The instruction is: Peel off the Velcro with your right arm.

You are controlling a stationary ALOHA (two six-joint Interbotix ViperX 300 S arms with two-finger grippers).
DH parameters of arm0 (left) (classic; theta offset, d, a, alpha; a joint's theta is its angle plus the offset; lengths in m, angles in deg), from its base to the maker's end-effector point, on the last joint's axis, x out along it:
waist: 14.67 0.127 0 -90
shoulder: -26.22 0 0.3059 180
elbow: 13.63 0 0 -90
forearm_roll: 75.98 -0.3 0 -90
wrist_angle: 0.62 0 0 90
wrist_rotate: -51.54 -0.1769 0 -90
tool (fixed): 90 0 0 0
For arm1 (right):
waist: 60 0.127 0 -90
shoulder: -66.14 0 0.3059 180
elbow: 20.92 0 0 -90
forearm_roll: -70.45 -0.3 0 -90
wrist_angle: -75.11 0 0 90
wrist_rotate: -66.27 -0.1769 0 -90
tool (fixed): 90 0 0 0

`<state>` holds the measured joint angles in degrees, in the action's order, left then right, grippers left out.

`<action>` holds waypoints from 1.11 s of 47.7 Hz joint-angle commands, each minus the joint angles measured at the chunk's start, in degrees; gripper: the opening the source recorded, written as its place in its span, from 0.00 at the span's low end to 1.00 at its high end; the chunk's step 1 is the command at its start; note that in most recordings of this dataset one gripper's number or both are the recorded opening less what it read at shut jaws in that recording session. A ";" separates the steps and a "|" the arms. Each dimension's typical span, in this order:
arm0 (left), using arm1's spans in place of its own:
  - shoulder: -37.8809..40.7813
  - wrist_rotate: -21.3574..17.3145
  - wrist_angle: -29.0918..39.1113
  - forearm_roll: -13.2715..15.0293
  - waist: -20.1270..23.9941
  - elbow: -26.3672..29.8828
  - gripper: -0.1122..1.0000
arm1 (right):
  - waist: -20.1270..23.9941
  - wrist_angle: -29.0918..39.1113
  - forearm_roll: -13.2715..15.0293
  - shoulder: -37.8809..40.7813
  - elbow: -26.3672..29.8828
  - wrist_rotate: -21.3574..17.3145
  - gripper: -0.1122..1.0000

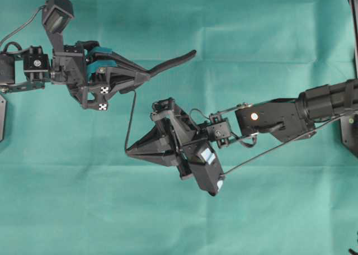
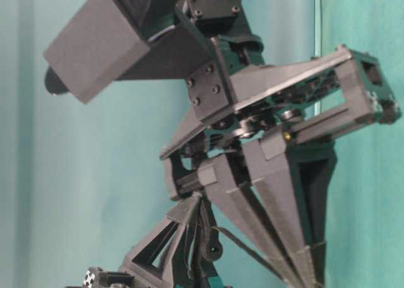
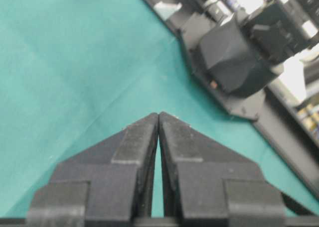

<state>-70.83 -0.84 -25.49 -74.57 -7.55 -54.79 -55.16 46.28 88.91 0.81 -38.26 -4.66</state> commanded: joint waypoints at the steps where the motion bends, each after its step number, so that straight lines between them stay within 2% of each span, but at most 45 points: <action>1: -0.53 -0.18 -0.79 0.00 0.44 0.62 0.19 | 0.35 0.70 0.00 -1.67 0.44 -0.70 0.02; 9: -0.53 -0.18 -0.88 -0.09 0.44 0.62 0.19 | 0.00 0.97 0.00 -2.55 -0.26 -1.32 0.02; 13: -0.53 -0.18 -0.79 -0.09 0.44 0.62 0.19 | 0.00 0.70 0.00 -3.25 -1.23 -1.32 0.06; 17: -0.53 -0.18 -0.88 0.00 0.44 0.62 0.19 | -0.09 0.70 -0.09 -3.78 -1.85 -1.41 0.17; 23: -0.62 -0.26 -0.79 0.00 0.44 0.53 0.19 | -0.09 0.62 -0.09 -4.48 -2.81 -1.41 0.39; 30: -0.88 -0.35 -0.79 0.00 0.44 0.09 0.19 | 0.00 0.62 -0.09 -5.54 -4.22 -1.41 0.29; 38: -1.58 -0.44 -0.79 0.00 0.53 -1.14 0.19 | -0.09 0.62 -0.53 -8.17 -6.86 -1.41 0.29; 53: -4.39 -0.53 -0.88 -0.09 0.44 -4.39 0.19 | -1.23 -1.23 -4.04 -13.62 -13.27 -1.41 0.29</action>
